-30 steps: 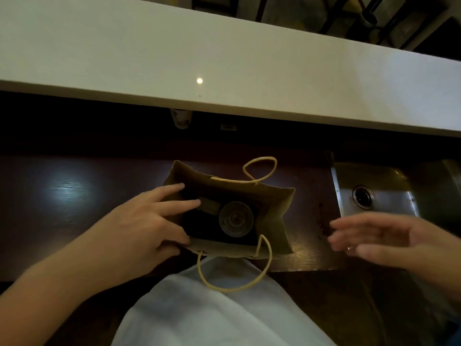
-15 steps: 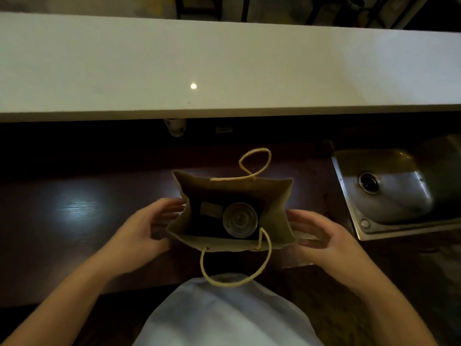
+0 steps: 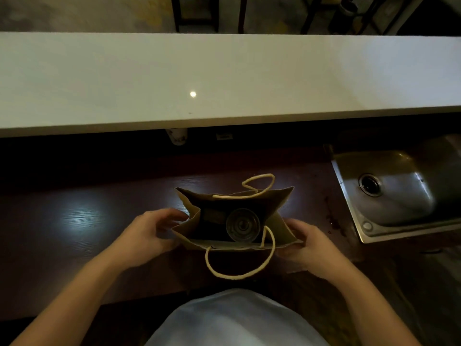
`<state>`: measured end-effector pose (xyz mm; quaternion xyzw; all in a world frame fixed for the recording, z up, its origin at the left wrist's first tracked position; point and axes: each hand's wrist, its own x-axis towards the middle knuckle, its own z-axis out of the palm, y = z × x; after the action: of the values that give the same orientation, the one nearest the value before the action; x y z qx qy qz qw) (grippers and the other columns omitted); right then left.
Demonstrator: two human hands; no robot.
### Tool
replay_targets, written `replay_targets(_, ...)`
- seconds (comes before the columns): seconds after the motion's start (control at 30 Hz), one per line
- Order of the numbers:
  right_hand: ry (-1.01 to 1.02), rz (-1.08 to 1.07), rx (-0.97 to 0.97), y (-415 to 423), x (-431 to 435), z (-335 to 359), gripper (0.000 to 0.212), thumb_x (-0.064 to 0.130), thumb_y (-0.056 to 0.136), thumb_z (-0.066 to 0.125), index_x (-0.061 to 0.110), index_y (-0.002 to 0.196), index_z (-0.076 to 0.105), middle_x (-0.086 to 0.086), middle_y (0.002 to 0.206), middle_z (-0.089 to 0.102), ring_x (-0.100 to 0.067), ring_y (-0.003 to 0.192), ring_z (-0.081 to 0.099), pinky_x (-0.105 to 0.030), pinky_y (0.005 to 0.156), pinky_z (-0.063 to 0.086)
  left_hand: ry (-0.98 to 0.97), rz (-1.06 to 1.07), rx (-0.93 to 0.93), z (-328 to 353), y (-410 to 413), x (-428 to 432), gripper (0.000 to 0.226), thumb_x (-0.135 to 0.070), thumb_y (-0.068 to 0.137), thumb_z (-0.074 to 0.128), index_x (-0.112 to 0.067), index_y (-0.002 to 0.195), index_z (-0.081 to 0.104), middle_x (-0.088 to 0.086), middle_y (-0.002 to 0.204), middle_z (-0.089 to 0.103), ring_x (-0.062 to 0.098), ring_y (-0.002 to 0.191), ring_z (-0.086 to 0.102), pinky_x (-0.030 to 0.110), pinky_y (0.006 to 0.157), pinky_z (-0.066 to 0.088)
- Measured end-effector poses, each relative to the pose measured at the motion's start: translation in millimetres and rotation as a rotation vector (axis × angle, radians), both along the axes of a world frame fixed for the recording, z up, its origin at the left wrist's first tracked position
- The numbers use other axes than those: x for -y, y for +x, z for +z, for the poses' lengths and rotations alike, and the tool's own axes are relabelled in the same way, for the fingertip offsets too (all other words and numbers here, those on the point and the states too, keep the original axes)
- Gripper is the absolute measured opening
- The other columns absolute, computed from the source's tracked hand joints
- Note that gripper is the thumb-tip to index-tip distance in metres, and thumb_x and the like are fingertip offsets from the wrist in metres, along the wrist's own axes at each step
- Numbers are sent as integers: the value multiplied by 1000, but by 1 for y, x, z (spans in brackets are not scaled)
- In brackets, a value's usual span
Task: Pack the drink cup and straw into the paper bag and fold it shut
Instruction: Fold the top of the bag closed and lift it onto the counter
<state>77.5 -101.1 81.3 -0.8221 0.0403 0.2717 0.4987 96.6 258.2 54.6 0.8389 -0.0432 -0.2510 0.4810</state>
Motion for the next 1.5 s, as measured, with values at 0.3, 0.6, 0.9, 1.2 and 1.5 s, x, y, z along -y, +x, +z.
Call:
replay_targets(0.3, 41, -29, 172, 19, -7, 15, 34, -1, 80, 76, 21, 106, 75, 8, 97, 77, -4, 93, 71, -17, 78, 54, -61, 30, 230, 18, 12, 22, 36, -36, 72, 79, -41, 106, 70, -16, 102, 75, 4, 96, 70, 28, 85, 56)
replay_targets(0.6, 38, -82, 219, 32, -14, 14, 89, 8, 69, 87, 48, 135, 42, 28, 127, 49, 11, 114, 49, -17, 89, 46, -99, 219, 215, 11, 21, 23, 87, -14, 54, 95, -51, 122, 55, -7, 122, 61, 21, 103, 66, 45, 78, 60)
replay_targets(0.9, -15, -154, 650, 29, -17, -11, 38, -14, 62, 84, 23, 70, 77, -1, 78, 66, -14, 73, 64, -21, 68, 50, 80, 132, 772, 7, -1, 34, 28, 1, 69, 81, -24, 81, 78, -12, 96, 67, 14, 91, 60, 27, 78, 50)
replay_targets(1.2, -624, 604, 499, 2, 2, -35, 108, -11, 70, 65, 32, 156, 16, 1, 164, -18, -30, 150, -7, -36, 109, 34, 644, -398, 552, -8, -23, 35, 93, 3, 54, 69, -28, 140, 50, 12, 146, 49, 36, 133, 45, 48, 99, 45)
replay_targets(1.5, -577, 457, 545, 17, -29, -31, 66, 22, 86, 60, 27, 146, 35, 8, 151, 37, -10, 150, 1, -53, 117, -1, 471, -250, 525, -8, -3, 73, 41, -44, 84, 56, -27, 121, 47, -6, 115, 65, 18, 103, 61, 31, 92, 41)
